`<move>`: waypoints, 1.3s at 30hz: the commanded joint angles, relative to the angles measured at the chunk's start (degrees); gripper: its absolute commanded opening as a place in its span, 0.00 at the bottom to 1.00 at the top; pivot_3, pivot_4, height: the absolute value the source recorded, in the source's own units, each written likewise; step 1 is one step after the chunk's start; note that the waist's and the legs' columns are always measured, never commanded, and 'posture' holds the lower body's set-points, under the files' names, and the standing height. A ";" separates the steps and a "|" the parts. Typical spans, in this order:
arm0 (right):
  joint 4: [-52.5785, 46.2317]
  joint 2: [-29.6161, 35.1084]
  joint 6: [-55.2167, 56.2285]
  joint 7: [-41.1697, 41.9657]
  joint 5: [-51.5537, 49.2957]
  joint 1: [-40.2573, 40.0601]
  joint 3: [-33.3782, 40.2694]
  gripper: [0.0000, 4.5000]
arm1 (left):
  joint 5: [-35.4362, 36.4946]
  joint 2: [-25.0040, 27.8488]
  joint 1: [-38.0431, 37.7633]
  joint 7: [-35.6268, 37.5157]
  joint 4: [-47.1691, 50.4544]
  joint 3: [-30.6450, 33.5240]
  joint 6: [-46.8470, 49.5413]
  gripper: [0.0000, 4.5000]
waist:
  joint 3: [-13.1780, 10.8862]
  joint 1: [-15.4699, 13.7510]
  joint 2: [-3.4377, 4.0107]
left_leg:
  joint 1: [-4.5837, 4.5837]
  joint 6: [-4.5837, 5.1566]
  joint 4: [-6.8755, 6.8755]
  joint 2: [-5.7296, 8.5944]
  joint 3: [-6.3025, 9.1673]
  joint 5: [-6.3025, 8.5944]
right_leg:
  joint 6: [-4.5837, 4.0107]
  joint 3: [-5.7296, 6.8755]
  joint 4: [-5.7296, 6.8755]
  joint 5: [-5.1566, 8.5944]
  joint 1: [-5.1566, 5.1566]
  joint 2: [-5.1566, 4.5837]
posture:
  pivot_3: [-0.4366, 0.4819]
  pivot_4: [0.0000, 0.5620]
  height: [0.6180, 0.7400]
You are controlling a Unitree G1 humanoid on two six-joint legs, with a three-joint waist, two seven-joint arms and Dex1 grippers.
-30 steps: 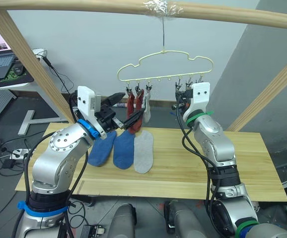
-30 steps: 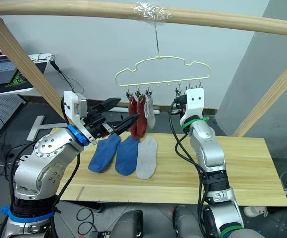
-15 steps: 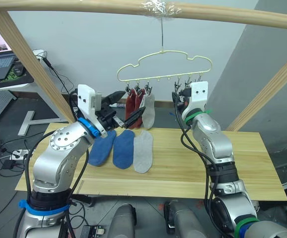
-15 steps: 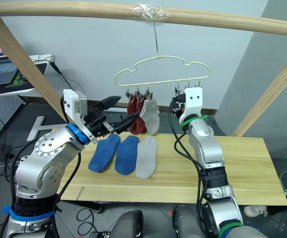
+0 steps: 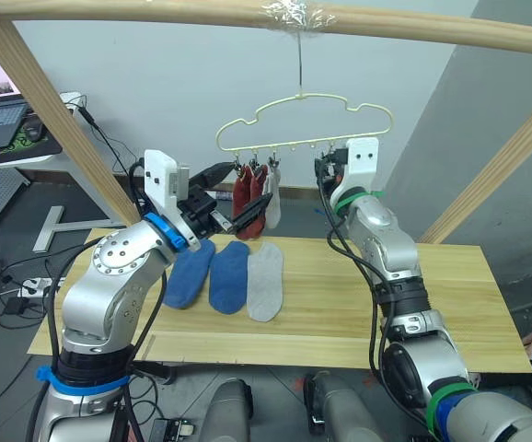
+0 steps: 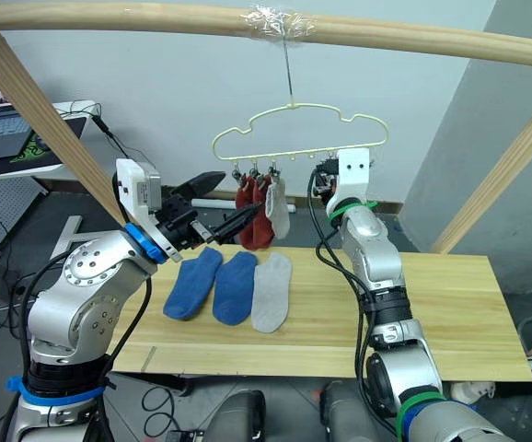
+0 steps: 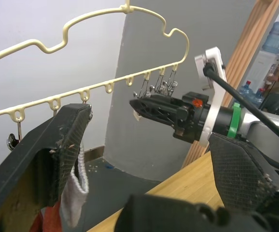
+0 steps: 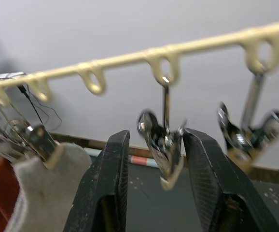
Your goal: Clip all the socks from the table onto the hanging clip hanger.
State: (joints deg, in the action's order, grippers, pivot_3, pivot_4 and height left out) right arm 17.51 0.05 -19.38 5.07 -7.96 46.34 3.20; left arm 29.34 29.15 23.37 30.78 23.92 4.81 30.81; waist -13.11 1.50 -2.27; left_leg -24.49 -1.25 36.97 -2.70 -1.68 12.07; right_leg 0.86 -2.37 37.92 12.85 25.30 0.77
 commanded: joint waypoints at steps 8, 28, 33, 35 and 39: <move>-1.33 -0.68 1.62 2.32 -0.82 1.65 -0.66 0.39 | 1.26 -0.58 1.33 -0.55 2.84 0.98 -0.12 1.00 | 0.00 -0.03 0.00 | 0.00 0.00 0.00 -0.02 0.00 0.00 | 0.00 -0.01 -0.01 0.00 0.00 -0.01 | 0.55 0.38 1.00; 1.60 -0.61 3.36 2.49 -0.54 3.78 -0.08 0.39 | 3.11 -0.57 2.36 -0.16 3.50 0.68 0.12 1.00 | -0.01 -0.02 0.01 | 0.00 0.00 -0.01 -0.01 -0.01 0.00 | 0.00 -0.01 -0.02 0.00 0.00 -0.01 | 0.55 0.39 1.00; 2.24 -0.32 3.59 1.79 -0.08 3.95 0.04 0.39 | 3.09 -0.58 2.09 -0.23 3.80 0.71 0.17 1.00 | -0.01 -0.02 0.02 | 0.00 0.00 -0.02 -0.01 0.00 0.00 | 0.01 0.00 -0.03 0.01 0.00 -0.01 | 0.56 0.39 1.00; 2.49 -0.21 3.73 1.79 -0.04 3.97 0.07 0.39 | 3.06 -0.62 2.13 -0.25 3.73 0.67 0.16 1.00 | -0.01 -0.03 0.02 | 0.00 0.00 -0.02 -0.01 0.00 0.00 | 0.03 -0.01 -0.03 0.02 0.00 -0.01 | 0.56 0.39 1.00; 2.44 -0.18 3.65 1.48 0.19 3.76 -0.03 0.39 | 3.15 -0.67 2.01 -0.32 3.91 0.71 0.21 1.00 | -0.02 -0.03 0.02 | 0.00 0.00 -0.02 -0.01 0.00 0.00 | 0.02 -0.01 -0.03 0.02 0.00 -0.01 | 0.56 0.39 1.00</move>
State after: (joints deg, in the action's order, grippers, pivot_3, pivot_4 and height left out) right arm 20.85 -0.35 -16.88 7.12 -7.86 48.59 2.78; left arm 31.56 28.52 25.04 30.58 24.98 4.81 31.11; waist -13.12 1.48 -2.25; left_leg -24.49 -1.25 36.95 -2.72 -1.68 12.07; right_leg 0.88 -2.37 37.89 12.87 25.31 0.76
